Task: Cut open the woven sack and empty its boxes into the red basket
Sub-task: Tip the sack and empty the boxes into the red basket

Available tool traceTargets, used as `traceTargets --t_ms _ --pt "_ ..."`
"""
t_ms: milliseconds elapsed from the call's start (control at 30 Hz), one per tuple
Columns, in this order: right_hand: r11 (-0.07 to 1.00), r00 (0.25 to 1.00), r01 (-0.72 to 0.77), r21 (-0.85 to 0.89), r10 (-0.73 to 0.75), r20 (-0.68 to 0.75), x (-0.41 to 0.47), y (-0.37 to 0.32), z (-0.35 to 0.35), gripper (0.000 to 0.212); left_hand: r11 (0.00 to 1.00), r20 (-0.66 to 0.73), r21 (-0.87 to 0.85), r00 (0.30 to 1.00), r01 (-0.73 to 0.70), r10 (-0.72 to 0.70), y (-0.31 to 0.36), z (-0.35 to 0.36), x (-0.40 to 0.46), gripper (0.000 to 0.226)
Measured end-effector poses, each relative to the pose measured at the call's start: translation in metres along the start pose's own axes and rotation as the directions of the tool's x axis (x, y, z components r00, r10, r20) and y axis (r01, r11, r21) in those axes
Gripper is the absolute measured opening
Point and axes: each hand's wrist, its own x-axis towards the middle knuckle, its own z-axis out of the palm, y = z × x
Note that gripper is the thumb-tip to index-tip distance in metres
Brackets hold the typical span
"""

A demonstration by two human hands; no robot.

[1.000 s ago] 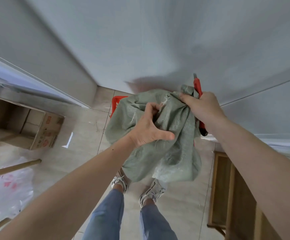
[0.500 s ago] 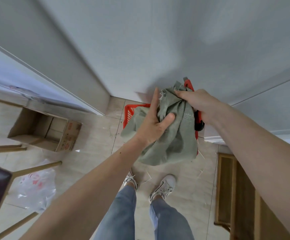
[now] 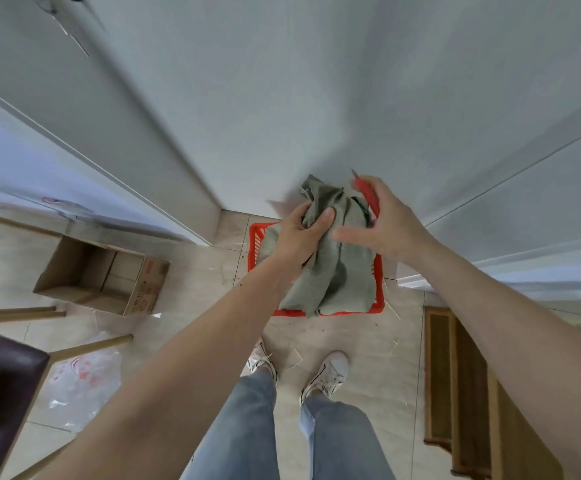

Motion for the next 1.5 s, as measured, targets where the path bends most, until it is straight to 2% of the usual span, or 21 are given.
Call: traceTargets --t_ms 100,200,367,433,500,600,667,733,800,867,933,967,1033,1133,1200,1267,1367,1433,1500 --pt "0.994 0.992 0.073 -0.084 -0.064 0.106 -0.009 0.005 -0.001 0.105 0.995 0.026 -0.015 0.995 0.098 -0.098 0.011 0.001 -0.001 0.034" --pt "0.992 0.994 0.096 -0.082 -0.091 0.062 -0.012 0.005 -0.004 0.099 0.984 0.07 -0.009 0.982 0.177 -0.176 0.023 0.003 -0.007 0.032" --pt "0.993 0.994 0.109 0.052 -0.109 0.001 -0.016 -0.006 -0.016 0.077 0.974 0.156 0.061 0.962 0.218 -0.225 0.046 0.003 -0.02 0.041" --pt "0.989 0.993 0.116 0.088 -0.116 -0.001 -0.016 -0.013 -0.019 0.059 0.974 0.187 0.083 0.957 0.209 -0.221 0.056 0.003 -0.026 0.054" --pt "0.979 0.993 0.115 0.171 -0.116 -0.004 -0.016 -0.017 -0.023 0.042 0.976 0.187 0.067 0.959 0.205 -0.214 0.06 -0.001 -0.03 0.085" --pt "0.938 0.994 0.091 0.336 -0.105 0.023 -0.02 -0.022 -0.031 0.028 0.977 0.246 0.214 0.968 0.003 -0.057 0.062 -0.015 -0.035 0.117" --pt "0.908 0.996 0.066 0.413 -0.088 0.035 -0.024 -0.028 -0.038 0.022 0.902 0.336 0.38 0.939 -0.203 0.07 0.062 -0.025 -0.037 0.123" --pt "0.897 0.997 0.043 0.44 -0.066 0.037 -0.026 -0.033 -0.041 0.015 0.828 0.458 0.412 0.872 -0.381 0.173 0.062 -0.029 -0.037 0.114" --pt "0.885 0.998 0.015 0.465 -0.039 0.042 -0.026 -0.039 -0.043 0.012 0.852 0.489 0.311 0.84 -0.421 0.236 0.065 -0.026 -0.038 0.09" --pt "0.849 0.999 -0.022 0.528 0.001 0.04 -0.026 -0.045 -0.043 0.011 0.88 0.407 0.237 0.864 -0.412 0.295 0.068 -0.022 -0.036 0.064" --pt "0.825 0.999 -0.037 0.564 0.035 0.015 -0.027 -0.05 -0.04 0.01 0.864 0.286 0.272 0.893 -0.424 0.348 0.07 -0.015 -0.03 0.033" --pt "0.836 0.999 -0.033 0.548 0.051 -0.017 -0.026 -0.051 -0.038 0.012 0.858 0.236 0.295 0.902 -0.421 0.361 0.072 -0.013 -0.027 0.026" --pt "0.89 0.99 -0.015 0.455 0.077 -0.116 -0.024 -0.05 -0.036 0.024 0.866 0.157 0.321 0.923 -0.383 0.35 0.076 -0.009 -0.021 0.022" --pt "0.961 0.974 0.017 0.276 0.047 -0.224 -0.028 -0.039 -0.039 0.061 0.898 0.001 0.364 0.964 -0.247 0.265 0.079 -0.003 -0.016 0.028" --pt "0.981 0.99 0.058 0.184 -0.032 -0.14 -0.037 -0.033 -0.039 0.085 0.937 -0.088 0.323 0.981 -0.136 0.173 0.083 0.001 -0.018 0.037" --pt "0.99 0.995 0.082 0.118 -0.075 -0.062 -0.044 -0.029 -0.035 0.097 0.978 -0.099 0.208 0.995 0.029 -0.008 0.09 0.005 -0.021 0.046" --pt "0.982 0.99 0.083 0.17 -0.062 -0.125 -0.044 -0.032 -0.033 0.095 0.963 -0.049 0.128 0.971 0.237 -0.232 0.094 0.008 -0.021 0.071" --pt "0.963 0.989 0.069 0.26 -0.031 -0.147 -0.043 -0.038 -0.036 0.089 0.951 -0.034 0.135 0.961 0.277 -0.275 0.1 0.006 -0.02 0.086" --pt "0.931 0.988 0.084 0.355 -0.031 -0.153 -0.041 -0.041 -0.041 0.063 0.953 0.024 0.176 0.967 0.246 -0.254 0.109 0.004 -0.02 0.093"
